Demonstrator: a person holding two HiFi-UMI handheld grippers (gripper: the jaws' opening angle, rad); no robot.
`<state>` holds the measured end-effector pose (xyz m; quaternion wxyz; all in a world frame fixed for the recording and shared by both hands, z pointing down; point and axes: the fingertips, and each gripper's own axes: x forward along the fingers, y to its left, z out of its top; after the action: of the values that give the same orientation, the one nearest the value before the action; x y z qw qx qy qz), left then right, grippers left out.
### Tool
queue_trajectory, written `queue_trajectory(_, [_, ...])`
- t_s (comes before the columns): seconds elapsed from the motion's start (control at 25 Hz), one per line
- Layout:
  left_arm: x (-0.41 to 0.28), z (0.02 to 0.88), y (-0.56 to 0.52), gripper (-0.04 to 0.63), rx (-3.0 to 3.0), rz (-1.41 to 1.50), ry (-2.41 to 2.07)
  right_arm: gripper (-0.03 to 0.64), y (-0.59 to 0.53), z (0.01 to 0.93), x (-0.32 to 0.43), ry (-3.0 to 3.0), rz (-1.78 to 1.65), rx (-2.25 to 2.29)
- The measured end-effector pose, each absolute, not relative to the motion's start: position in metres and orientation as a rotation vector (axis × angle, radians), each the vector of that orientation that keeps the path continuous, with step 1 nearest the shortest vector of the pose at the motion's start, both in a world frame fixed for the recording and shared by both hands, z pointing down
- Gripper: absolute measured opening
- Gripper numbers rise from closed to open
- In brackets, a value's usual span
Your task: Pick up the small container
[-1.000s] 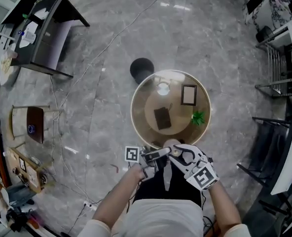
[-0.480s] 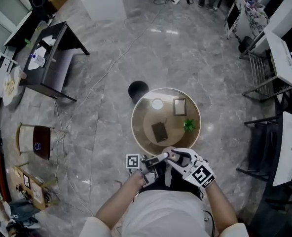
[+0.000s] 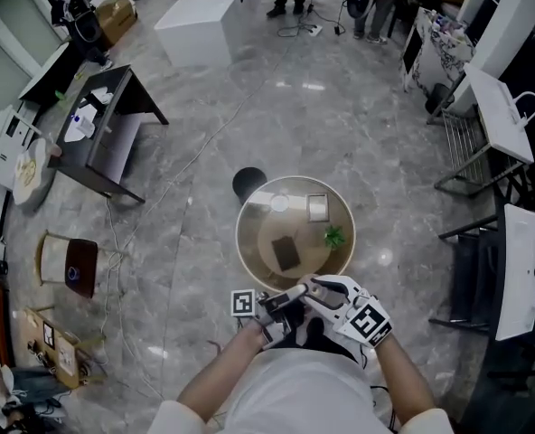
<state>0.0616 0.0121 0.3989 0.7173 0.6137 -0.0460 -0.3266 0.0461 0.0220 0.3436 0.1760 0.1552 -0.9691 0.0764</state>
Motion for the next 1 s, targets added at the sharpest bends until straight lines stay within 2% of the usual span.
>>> queue_trajectory(0.56, [0.118, 0.356, 0.075, 0.290, 1.382, -0.813, -0.197, 0.150, 0.087, 0.301, 0.106, -2.779, 0.140, 0.364])
queue_trajectory(1.0, [0.098, 0.332, 0.113, 0.290, 1.385, -0.837, -0.225, 0.150, 0.124, 0.275, 0.088, -2.845, 0.112, 0.325])
